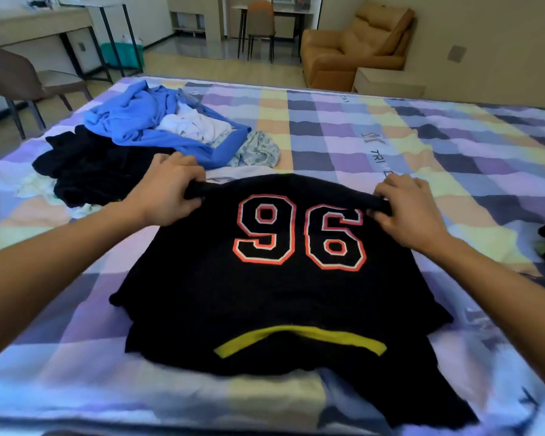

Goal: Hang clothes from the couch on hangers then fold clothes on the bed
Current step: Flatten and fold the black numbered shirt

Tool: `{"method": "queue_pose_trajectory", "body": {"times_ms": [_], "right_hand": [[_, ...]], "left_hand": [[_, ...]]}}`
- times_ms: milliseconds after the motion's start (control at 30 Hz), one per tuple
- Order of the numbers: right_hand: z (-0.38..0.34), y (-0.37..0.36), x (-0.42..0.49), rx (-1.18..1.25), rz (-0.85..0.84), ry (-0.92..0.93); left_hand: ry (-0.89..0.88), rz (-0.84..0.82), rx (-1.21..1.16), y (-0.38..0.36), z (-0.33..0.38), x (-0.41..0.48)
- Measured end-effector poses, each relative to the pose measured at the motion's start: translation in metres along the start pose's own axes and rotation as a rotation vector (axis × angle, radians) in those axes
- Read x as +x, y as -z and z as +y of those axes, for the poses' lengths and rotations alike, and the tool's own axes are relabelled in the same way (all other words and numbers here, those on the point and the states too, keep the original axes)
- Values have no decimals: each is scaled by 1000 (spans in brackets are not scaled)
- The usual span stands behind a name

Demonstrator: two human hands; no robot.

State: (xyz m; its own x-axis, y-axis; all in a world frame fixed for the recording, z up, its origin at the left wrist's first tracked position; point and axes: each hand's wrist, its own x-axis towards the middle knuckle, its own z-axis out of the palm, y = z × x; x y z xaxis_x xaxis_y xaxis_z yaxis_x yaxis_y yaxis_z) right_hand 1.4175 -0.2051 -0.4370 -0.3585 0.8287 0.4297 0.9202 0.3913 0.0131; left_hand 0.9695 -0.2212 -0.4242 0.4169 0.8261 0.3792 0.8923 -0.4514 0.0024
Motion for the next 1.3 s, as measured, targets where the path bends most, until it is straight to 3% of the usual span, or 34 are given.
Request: {"method": "queue_pose_trajectory", "body": {"times_ms": [100, 233, 300, 367, 433, 467, 533, 600, 667, 733, 767, 900, 1000, 1067, 1167, 1300], "right_hand": [[-8, 47, -50, 224, -59, 53], [-27, 83, -126, 327, -205, 138], [-34, 89, -155, 345, -416, 163], [-44, 96, -169, 314, -768, 136], [-49, 105, -163, 394, -1011, 19], [-54, 109, -155, 441, -971, -13], [-61, 108, -132, 506, -605, -41], [-64, 92, -110, 531, -308, -77], [-59, 63, -99, 400, -365, -99], [-50, 31, -102, 246, -504, -167], [-44, 21, -106, 222, -496, -199], [-27, 22, -105, 375, -288, -199], [-21, 38, -88, 526, -204, -235], [-17, 34, -84, 587, -197, -358], [-16, 10, -97, 526, -332, -563], [-30, 16, -112, 562, -337, -724]], "left_hand": [[-108, -80, -220, 40, 21, -41], [-171, -139, -280, 58, 49, -112], [-201, -305, -214, 52, 58, -145], [-210, -545, -134, 50, 67, -163], [-160, -645, -225, 58, 77, -160], [-134, -562, -326, 62, 83, -151], [-104, -277, -396, 60, 86, -125], [-50, -164, -300, 40, 75, -103], [80, -221, -167, 13, 55, -97], [161, -248, -149, -9, 41, -108], [169, -234, -151, -15, 37, -114], [170, -87, -161, -1, 34, -116], [205, -65, -194, 20, 19, -98], [296, -161, -115, 22, 11, -90], [425, -331, 181, 5, 21, -86], [247, -98, 11, -3, 77, -73]]}}
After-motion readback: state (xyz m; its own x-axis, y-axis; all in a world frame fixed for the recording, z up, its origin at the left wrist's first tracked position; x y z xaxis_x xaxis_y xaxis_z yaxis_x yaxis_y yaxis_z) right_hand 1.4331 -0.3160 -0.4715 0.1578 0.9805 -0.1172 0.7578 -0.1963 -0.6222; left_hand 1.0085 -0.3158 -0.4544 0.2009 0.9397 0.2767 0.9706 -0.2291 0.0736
